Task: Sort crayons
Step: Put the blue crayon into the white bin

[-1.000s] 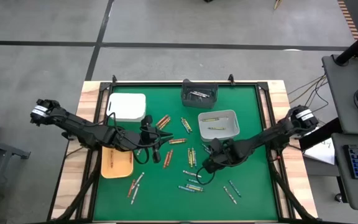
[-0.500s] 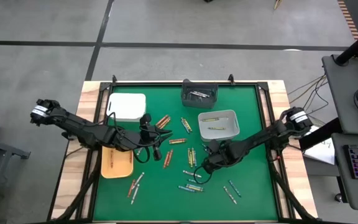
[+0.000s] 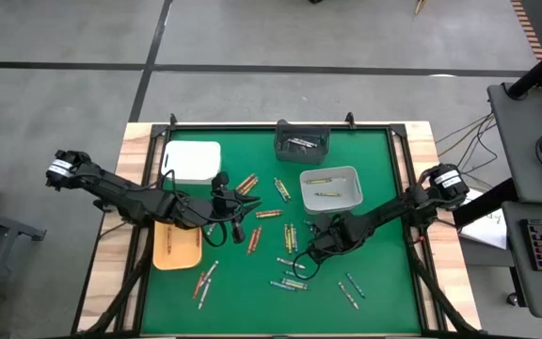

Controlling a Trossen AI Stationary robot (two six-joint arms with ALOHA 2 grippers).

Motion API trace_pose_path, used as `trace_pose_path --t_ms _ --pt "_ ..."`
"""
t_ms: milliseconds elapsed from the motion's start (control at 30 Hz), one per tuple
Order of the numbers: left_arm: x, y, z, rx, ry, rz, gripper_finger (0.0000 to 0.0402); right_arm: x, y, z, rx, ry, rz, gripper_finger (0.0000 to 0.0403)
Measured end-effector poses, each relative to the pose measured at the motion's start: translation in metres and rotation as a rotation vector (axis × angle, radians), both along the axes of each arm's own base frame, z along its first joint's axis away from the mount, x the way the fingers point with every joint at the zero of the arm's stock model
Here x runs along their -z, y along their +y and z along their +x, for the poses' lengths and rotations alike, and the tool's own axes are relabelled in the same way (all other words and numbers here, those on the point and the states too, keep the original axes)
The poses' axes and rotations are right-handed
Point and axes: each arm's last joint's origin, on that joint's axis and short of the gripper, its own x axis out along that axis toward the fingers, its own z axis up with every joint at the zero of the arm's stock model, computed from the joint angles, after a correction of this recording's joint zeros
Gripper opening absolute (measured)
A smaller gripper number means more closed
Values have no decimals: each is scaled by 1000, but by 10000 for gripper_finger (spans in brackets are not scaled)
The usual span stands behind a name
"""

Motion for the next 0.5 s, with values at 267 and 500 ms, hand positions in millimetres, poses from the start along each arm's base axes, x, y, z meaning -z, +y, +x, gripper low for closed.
trace_pose_path --t_ms 267,500 --pt "0 0 0 -1 -5 -3 37 1 2 0 -12 -2 6 68" --pt "-1 0 0 -2 -11 -10 37 1 2 1 -20 -3 8 68"
